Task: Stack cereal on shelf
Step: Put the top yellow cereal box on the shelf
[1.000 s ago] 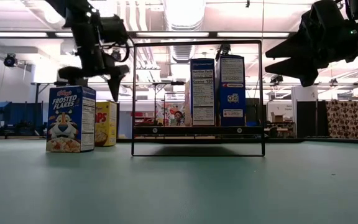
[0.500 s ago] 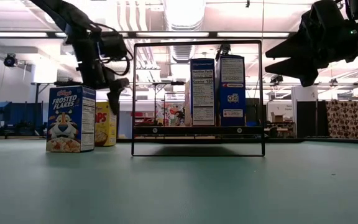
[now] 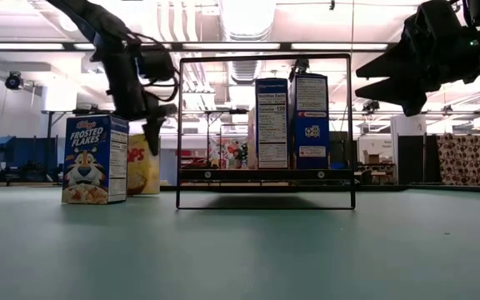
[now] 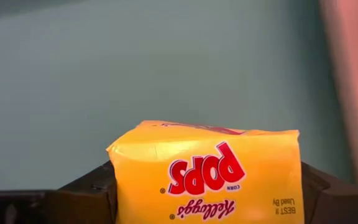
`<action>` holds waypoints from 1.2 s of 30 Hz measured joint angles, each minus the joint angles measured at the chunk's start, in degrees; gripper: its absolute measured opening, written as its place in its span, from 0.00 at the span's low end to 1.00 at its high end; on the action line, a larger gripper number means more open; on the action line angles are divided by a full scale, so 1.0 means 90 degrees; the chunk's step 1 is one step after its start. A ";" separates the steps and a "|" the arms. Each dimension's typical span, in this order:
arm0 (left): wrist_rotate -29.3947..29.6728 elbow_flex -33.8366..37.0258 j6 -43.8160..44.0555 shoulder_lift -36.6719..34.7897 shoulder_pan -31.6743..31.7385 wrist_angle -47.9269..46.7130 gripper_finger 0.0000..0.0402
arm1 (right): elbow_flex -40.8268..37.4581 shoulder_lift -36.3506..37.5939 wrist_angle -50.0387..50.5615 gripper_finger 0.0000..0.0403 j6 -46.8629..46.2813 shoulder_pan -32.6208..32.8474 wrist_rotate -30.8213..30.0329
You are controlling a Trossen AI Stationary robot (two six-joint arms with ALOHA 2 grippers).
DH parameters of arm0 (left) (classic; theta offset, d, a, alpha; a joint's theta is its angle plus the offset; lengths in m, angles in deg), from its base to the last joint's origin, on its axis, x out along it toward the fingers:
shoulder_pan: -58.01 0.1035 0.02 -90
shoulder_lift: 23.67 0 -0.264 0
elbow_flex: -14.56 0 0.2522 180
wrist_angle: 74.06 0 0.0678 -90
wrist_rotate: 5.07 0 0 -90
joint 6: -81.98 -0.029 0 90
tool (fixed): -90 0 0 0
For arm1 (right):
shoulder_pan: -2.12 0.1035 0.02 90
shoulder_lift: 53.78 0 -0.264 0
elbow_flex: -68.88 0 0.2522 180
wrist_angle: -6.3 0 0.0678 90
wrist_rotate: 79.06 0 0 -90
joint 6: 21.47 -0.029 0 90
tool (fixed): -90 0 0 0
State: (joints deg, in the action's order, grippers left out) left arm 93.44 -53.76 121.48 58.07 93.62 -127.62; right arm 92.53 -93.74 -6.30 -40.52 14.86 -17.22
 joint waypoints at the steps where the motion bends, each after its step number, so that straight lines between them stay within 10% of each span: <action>1: -0.0106 -0.0097 -0.0025 0.0000 0.0000 -0.0050 0.61 | 0.0000 0.0000 0.0000 0.60 0.0000 0.0001 0.0000; 36: -0.1029 -0.1388 -0.4670 0.0422 -0.2050 0.0839 0.61 | 0.0000 0.0000 0.0000 0.60 0.0000 -0.0001 0.0000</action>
State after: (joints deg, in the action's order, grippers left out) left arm 84.17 -66.25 79.45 61.87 75.17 -120.07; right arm 92.53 -93.74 -6.30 -40.52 14.85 -17.22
